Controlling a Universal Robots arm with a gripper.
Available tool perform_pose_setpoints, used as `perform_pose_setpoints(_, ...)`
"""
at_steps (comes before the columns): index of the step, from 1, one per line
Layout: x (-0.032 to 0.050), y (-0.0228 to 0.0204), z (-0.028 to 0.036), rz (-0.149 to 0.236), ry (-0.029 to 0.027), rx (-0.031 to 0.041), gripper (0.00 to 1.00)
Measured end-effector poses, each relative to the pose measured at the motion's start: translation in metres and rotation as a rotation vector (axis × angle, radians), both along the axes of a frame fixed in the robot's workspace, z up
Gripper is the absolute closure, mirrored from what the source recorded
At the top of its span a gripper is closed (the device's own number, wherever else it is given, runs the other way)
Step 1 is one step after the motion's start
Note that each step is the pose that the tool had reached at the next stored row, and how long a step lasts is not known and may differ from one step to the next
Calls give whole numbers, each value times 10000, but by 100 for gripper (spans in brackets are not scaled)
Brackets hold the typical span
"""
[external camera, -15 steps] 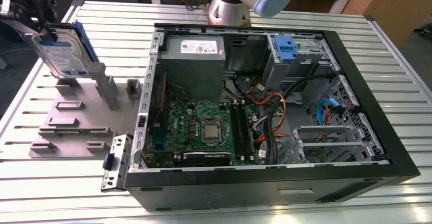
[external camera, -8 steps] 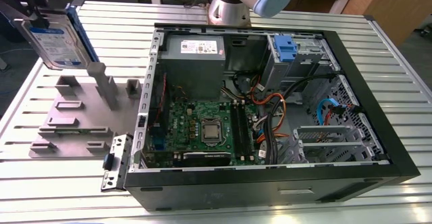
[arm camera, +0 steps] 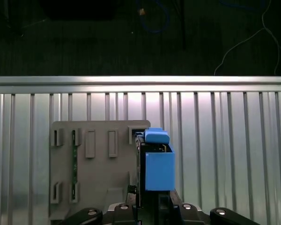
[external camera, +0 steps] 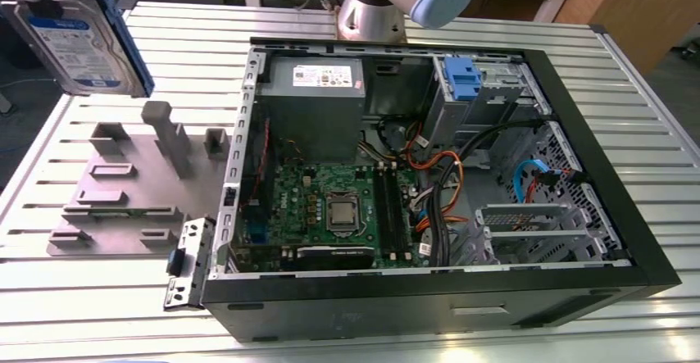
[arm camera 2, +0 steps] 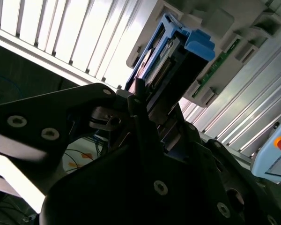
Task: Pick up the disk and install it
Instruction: 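Pick up the disk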
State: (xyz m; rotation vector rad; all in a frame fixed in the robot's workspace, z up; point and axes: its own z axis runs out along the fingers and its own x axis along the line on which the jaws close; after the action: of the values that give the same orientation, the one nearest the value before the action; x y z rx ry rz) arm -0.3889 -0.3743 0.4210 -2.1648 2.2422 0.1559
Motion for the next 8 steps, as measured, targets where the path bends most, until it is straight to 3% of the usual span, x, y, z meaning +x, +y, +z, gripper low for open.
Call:
perform_pose_setpoints(4,0,0,128,1,0,0,65)
perform_pose_setpoints(8,0,0,203,0,0,0,65)
